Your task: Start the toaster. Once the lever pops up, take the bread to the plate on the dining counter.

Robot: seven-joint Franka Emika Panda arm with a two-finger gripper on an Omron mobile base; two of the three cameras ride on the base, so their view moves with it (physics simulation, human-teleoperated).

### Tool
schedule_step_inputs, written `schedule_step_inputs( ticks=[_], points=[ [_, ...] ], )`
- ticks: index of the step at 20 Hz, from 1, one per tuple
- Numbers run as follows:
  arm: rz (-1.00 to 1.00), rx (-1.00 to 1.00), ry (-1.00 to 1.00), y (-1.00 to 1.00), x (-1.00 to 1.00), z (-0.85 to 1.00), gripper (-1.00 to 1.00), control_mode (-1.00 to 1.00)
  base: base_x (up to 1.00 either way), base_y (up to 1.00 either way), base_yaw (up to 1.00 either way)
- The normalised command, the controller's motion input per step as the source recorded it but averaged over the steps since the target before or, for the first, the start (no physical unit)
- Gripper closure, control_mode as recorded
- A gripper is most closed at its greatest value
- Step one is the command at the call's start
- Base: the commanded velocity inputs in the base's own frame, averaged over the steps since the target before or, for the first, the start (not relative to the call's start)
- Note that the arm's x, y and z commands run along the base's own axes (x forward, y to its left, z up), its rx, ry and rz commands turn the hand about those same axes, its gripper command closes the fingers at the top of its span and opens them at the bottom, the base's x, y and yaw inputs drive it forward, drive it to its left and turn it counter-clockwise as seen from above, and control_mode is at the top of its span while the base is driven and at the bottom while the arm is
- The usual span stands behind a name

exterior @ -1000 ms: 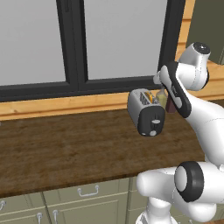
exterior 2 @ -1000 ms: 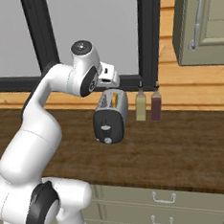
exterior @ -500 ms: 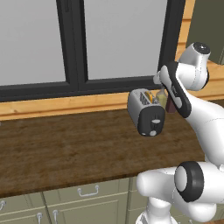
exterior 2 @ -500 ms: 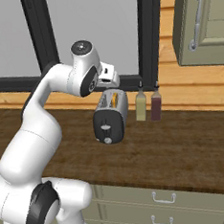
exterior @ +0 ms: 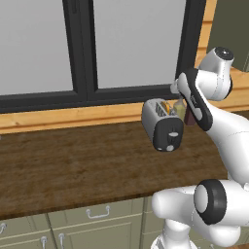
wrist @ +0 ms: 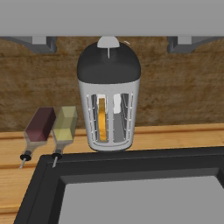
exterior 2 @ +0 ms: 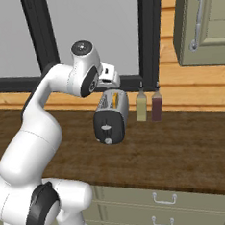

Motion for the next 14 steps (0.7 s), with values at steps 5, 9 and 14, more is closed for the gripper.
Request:
schedule_step_inputs(
  ticks=[5, 9, 14],
  points=[
    [0.0, 0.0, 0.0, 0.0, 0.0, 0.0, -1.0, -1.0, 0.0, 0.0, 0.0],
    [0.0, 0.0, 0.0, 0.0, 0.0, 0.0, -1.0, -1.0, 0.0, 0.0, 0.0],
    [0.0, 0.0, 0.0, 0.0, 0.0, 0.0, -1.0, -1.0, 0.0, 0.0, 0.0]
  ],
)
